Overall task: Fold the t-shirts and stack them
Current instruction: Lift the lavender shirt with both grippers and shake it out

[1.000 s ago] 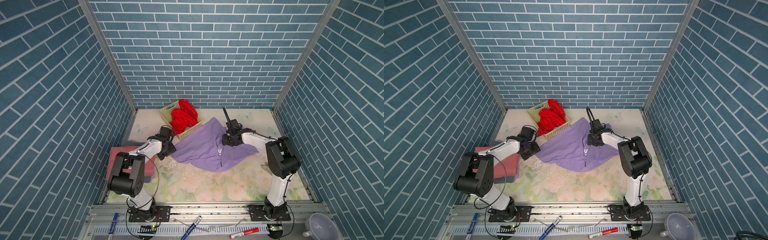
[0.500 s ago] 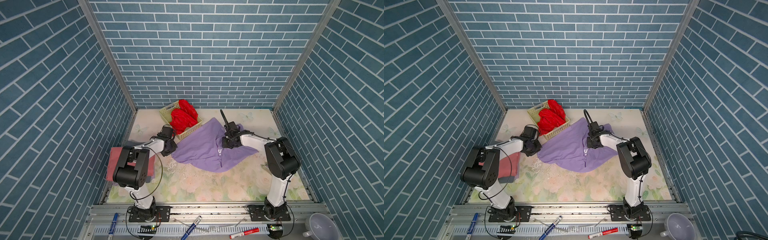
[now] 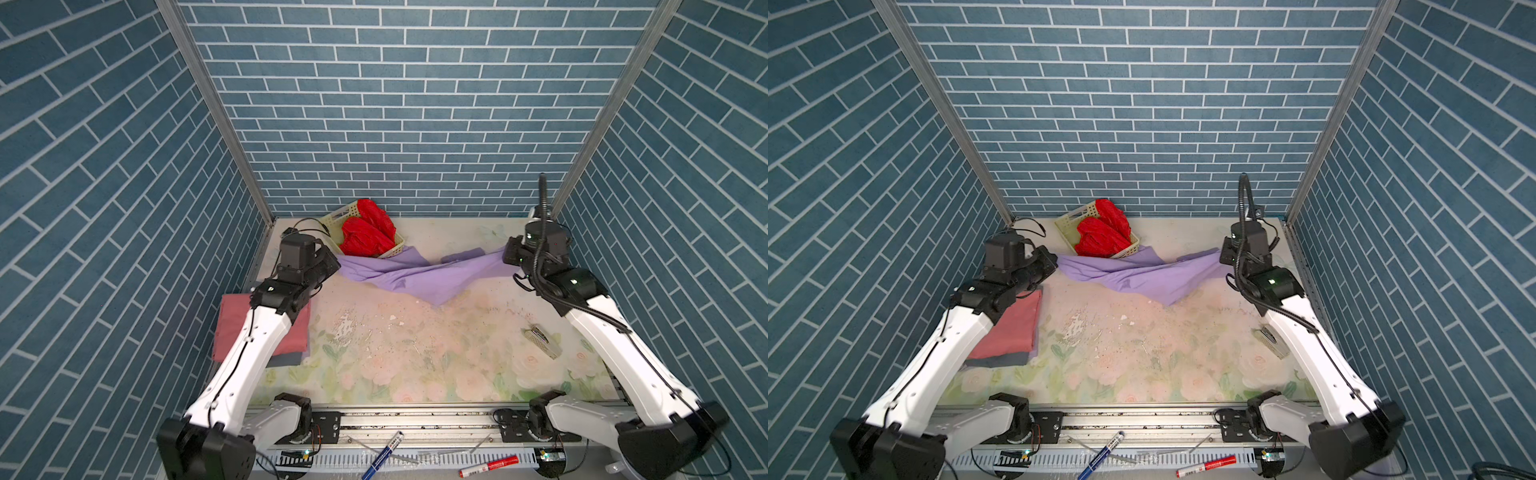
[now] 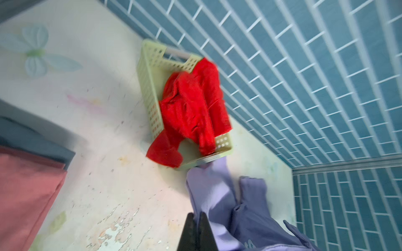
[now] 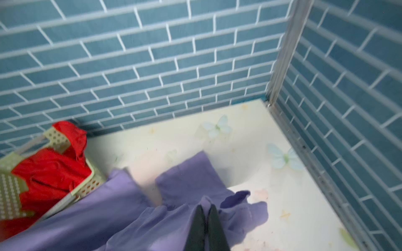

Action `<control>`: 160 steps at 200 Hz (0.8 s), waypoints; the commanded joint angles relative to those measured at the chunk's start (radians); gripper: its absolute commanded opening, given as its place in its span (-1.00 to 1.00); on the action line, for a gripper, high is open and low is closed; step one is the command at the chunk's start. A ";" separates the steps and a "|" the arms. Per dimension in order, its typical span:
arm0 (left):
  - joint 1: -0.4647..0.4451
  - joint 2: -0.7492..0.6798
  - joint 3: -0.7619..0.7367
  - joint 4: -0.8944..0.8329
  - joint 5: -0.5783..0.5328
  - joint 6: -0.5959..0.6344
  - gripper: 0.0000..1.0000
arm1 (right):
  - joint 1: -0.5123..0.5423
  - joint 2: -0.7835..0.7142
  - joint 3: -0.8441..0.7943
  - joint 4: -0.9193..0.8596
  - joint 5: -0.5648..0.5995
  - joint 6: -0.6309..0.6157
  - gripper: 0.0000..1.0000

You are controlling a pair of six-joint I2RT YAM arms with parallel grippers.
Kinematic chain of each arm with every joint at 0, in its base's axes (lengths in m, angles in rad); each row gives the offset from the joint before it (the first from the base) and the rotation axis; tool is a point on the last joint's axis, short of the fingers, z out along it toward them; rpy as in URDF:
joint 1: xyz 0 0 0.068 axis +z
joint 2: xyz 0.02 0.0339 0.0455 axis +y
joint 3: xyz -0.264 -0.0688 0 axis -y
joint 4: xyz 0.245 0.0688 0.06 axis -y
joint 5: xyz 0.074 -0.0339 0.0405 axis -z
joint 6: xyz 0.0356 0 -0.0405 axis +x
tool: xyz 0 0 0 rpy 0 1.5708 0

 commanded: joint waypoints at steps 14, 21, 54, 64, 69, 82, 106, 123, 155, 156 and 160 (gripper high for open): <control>0.001 0.053 0.169 -0.004 0.207 0.037 -1.00 | -0.008 -0.065 0.156 0.154 0.167 -0.295 -1.00; -0.005 0.092 0.208 0.019 0.259 0.027 -1.00 | -0.014 -0.051 0.182 0.194 0.154 -0.344 -1.00; -0.051 0.308 0.426 0.133 0.403 -0.001 -1.00 | -0.054 0.093 0.302 0.310 0.144 -0.498 -1.00; -0.072 0.381 0.517 0.117 0.414 0.016 -1.00 | -0.079 0.141 0.340 0.331 0.126 -0.497 -1.00; -0.084 0.415 0.563 0.101 0.417 0.028 -1.00 | -0.088 0.161 0.357 0.336 0.116 -0.497 -1.00; -0.118 0.508 0.663 0.074 0.432 0.045 -1.00 | -0.112 0.202 0.395 0.353 0.102 -0.493 -1.00; -0.175 0.662 0.785 0.102 0.461 0.058 -1.00 | -0.150 0.250 0.440 0.344 0.052 -0.459 -1.00; -0.198 0.779 0.873 0.129 0.483 0.036 -1.00 | -0.170 0.270 0.459 0.322 0.030 -0.434 -1.00; -0.241 1.008 1.042 0.184 0.475 0.007 -1.00 | -0.188 0.275 0.451 0.302 0.013 -0.401 -1.00; -0.242 1.015 1.049 0.185 0.473 0.006 -1.00 | -0.189 0.275 0.451 0.301 0.012 -0.399 -1.00; -0.245 1.042 1.071 0.192 0.472 -0.002 -1.00 | -0.189 0.275 0.449 0.295 0.010 -0.395 -1.00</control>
